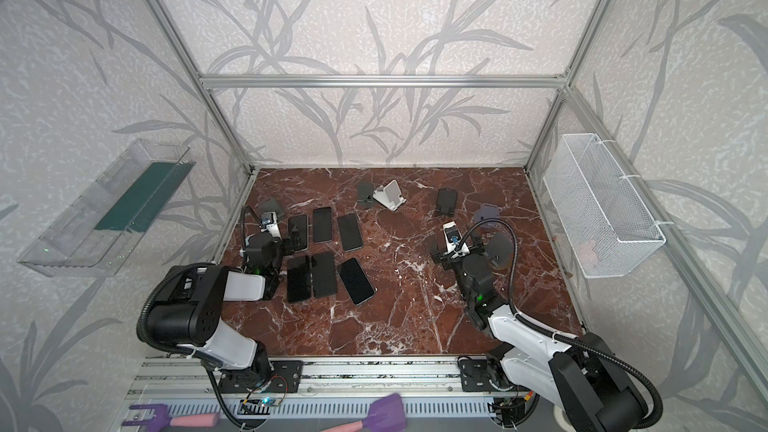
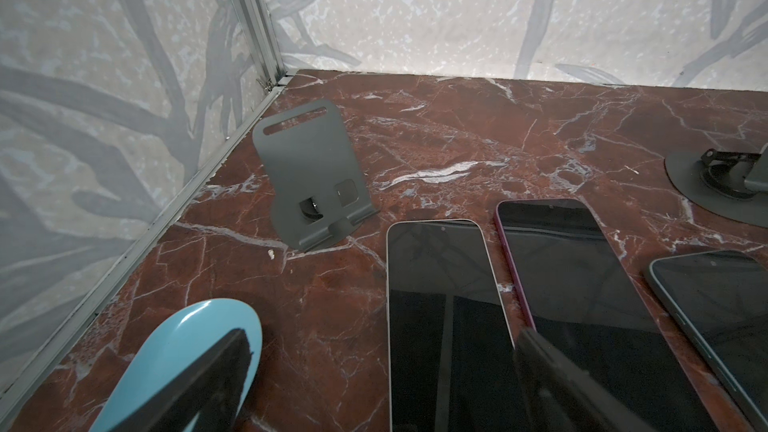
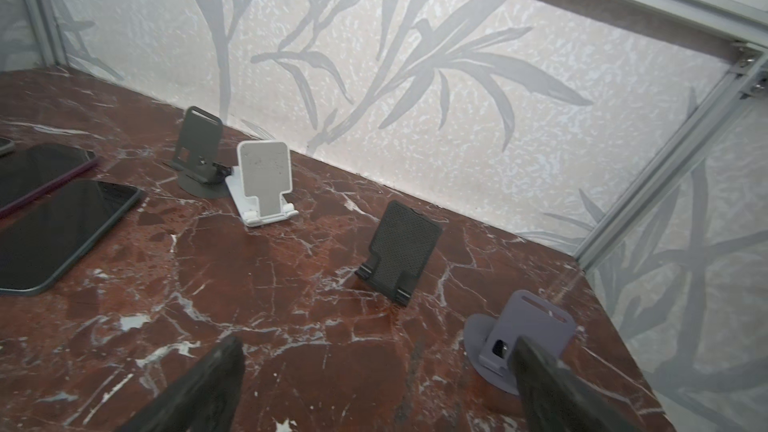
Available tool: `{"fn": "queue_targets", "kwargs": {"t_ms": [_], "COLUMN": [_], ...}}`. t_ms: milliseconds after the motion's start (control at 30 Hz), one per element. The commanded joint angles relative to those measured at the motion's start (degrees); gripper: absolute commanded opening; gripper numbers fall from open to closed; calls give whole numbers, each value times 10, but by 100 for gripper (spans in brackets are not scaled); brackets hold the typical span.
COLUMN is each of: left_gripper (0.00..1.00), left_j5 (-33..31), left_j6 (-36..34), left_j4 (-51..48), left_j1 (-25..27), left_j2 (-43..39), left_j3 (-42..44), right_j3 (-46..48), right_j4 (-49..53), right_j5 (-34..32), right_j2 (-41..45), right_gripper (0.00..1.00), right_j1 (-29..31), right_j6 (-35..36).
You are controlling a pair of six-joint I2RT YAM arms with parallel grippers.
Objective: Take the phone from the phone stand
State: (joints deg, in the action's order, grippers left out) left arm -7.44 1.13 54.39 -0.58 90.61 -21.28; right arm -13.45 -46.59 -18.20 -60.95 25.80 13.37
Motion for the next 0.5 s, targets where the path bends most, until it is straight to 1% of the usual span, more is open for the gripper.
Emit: {"fn": "queue_targets", "kwargs": {"t_ms": [0,67,100,133,167,233,267,333,467], "left_gripper": [99,99,99,99,99,99,99,99,99], "left_j5": [3,2,3,2,2,1,1,0,-2], "left_j6": [-2,-2,-2,-2,-2,-2,-2,-3,-3], "left_j4": [1,1,1,1,2,1,2,2,3], "left_j1": [1,1,1,1,1,1,2,3,4], "left_j2": [-7,-8,-7,-7,-7,-8,-7,-7,-7], "left_j3": [-1,-1,-1,-1,-1,-1,-1,0,0], "right_j3": [-14,1,14,25,35,38,-3,-21,-56], "right_j4": [56,-1,-54,-134,-210,-343,-302,-233,-162], "right_j5": [-12,9,27,43,43,27,19,43,45], "right_j2": [-16,-62,-98,-144,-191,-327,-337,-318,-310], "right_gripper": [99,99,99,99,99,99,99,99,99], "right_j1": [-39,-66,-80,-93,-99,-111,-113,-137,-152], "right_j6": [-12,-14,-6,-2,-9,-29,-24,-52,-70]}}
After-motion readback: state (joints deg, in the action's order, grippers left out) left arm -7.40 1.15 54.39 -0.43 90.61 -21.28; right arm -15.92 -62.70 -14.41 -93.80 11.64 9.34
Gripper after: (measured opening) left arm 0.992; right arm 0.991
